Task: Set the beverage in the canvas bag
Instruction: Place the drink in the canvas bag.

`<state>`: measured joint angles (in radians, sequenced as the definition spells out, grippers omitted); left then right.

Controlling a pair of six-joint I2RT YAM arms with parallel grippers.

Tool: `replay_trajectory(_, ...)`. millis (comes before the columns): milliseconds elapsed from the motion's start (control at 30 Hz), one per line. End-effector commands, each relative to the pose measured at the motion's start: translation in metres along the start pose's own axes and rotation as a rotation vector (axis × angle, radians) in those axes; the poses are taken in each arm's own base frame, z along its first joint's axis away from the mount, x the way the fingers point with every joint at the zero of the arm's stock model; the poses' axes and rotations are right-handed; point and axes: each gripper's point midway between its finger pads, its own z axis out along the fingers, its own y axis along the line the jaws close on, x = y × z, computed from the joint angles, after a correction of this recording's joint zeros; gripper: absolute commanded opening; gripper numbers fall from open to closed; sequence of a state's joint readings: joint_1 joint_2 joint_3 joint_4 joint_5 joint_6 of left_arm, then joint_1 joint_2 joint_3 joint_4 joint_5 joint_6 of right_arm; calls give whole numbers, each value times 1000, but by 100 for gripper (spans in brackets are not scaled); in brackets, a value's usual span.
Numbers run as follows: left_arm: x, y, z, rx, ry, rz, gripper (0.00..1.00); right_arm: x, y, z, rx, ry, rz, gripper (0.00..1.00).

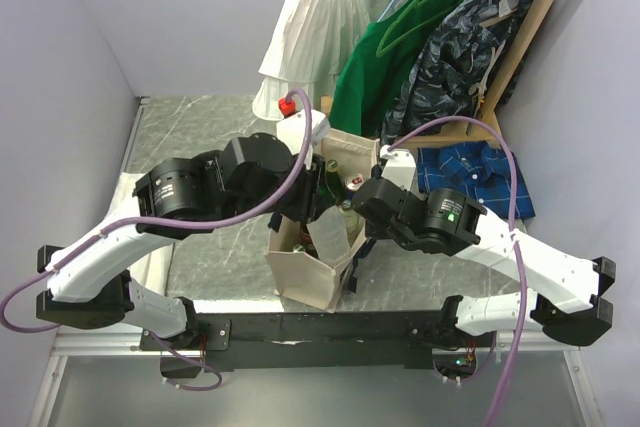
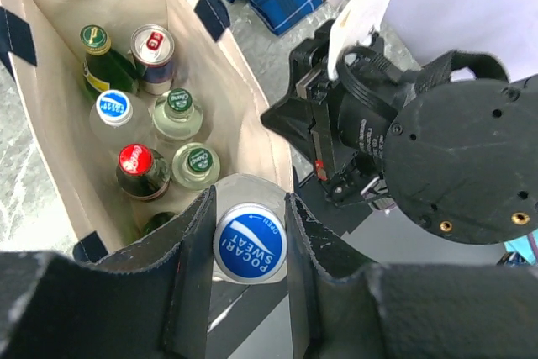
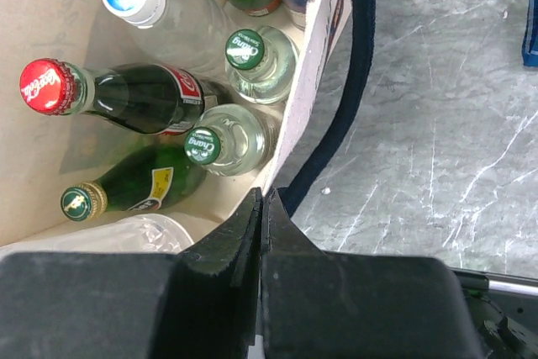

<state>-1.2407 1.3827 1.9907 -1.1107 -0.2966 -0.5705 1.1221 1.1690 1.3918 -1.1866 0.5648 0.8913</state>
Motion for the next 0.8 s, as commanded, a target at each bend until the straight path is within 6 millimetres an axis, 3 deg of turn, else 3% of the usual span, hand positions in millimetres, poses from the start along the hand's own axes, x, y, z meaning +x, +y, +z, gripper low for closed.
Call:
replay_trajectory(0,-40,-24,-17,85,-170,-94,1,-52,9,-28,-73,-157,95,0)
replay_trajectory(367,-6,-24,-8,25,-90,-42,1,-66,17,-33,-86,-185,98,0)
replay_trajectory(767,17,-20,8,-6,-38,-46,1,-75,23,-36,-98,-202,107,0)
